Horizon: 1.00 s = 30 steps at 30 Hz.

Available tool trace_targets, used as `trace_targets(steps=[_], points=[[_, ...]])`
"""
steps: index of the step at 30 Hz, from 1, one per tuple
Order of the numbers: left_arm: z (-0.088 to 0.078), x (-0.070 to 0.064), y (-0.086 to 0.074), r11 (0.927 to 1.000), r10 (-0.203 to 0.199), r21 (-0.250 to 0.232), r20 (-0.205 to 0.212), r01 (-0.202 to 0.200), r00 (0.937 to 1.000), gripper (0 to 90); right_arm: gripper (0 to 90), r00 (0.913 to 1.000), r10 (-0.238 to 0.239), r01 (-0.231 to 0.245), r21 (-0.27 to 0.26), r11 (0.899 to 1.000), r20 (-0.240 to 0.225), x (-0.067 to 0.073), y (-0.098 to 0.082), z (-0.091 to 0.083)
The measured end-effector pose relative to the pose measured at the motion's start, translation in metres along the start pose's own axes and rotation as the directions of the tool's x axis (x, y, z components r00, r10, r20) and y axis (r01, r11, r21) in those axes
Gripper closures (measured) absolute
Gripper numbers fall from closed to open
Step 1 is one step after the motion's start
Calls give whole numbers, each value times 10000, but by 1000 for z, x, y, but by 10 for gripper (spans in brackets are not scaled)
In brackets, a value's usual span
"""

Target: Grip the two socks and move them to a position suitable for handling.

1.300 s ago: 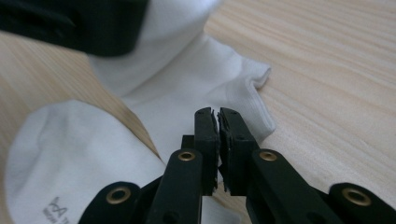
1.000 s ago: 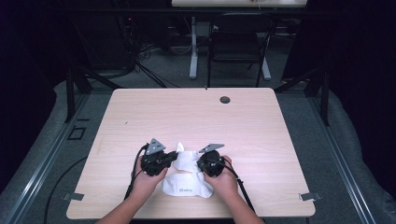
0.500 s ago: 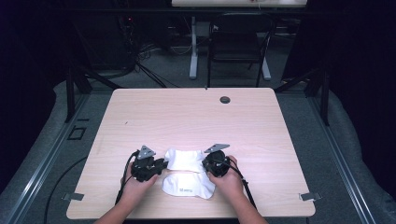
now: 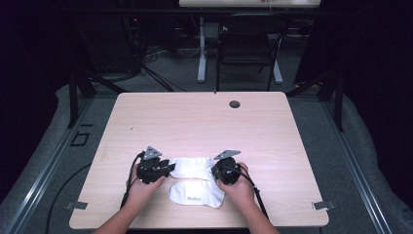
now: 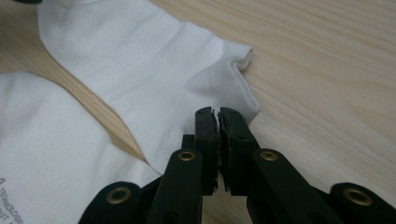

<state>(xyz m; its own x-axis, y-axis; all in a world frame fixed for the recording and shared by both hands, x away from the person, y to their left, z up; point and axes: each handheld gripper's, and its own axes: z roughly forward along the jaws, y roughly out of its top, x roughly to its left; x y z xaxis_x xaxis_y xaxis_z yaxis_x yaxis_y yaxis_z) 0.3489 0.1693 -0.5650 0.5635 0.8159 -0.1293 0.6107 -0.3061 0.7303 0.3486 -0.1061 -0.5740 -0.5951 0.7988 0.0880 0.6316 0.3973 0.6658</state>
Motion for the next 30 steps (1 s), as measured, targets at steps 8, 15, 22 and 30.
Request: trace_targets(steps=[8,15,22,30], points=[[5,2,-13,9989,322,345,70,-324,9995,626,858,9993,382,-382,-125,9992,-37,-7,-4,-3],[3,-2,-13,9990,406,152,390,-412,9984,592,859,9988,480,-480,-194,9987,-37,-9,-6,-5],[-2,-4,-9,9987,459,-231,525,-448,9976,585,846,9986,535,-535,-199,9984,18,-12,-8,-7],[-5,4,-3,9982,399,-447,227,-389,9989,557,785,9984,561,-559,-410,9976,26,-10,-6,-15]])
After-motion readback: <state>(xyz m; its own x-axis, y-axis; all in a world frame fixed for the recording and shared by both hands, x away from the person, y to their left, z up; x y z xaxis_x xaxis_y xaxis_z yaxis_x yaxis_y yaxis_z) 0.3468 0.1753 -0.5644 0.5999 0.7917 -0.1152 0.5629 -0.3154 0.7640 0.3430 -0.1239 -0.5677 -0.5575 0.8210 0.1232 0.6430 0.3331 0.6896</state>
